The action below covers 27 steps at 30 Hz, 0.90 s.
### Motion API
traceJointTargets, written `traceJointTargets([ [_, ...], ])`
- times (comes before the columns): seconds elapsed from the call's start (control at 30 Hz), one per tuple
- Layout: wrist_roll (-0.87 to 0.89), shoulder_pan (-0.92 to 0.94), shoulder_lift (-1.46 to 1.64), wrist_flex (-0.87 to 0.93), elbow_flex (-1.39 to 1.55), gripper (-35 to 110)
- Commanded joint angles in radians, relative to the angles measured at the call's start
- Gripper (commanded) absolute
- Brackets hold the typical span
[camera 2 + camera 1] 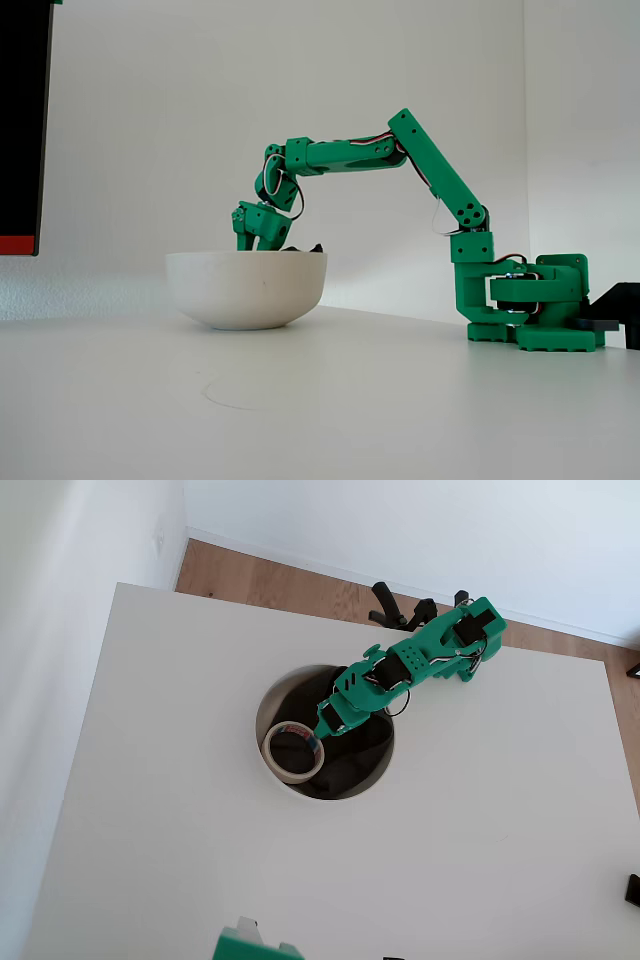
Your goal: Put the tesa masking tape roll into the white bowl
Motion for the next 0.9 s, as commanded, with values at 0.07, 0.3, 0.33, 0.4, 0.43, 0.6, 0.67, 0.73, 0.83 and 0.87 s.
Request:
traceJointTargets([
  [0.07,0.052,0.003,0.109,0.041,-0.183,-8],
  [0.3,0.103,-0.081,0.155,0.215,-0.56,-8],
  [0.33,0.104,-0.11,0.198,0.232,-0.56,-8],
  [0.4,0.101,-0.179,0.284,0.29,-0.56,-8],
  [0.43,0.097,-0.221,0.327,0.333,-0.56,-8],
  [0.6,0.087,-0.472,0.515,0.594,-0.554,-8],
  [0.67,0.092,-0.578,0.581,0.695,-0.551,-8],
  [0.73,0.094,-0.676,0.695,0.727,-0.449,-8],
  [0.83,0.084,-0.815,0.908,0.716,-0.204,-8],
  [0.87,0.081,-0.853,0.98,0.701,-0.114,-8],
])
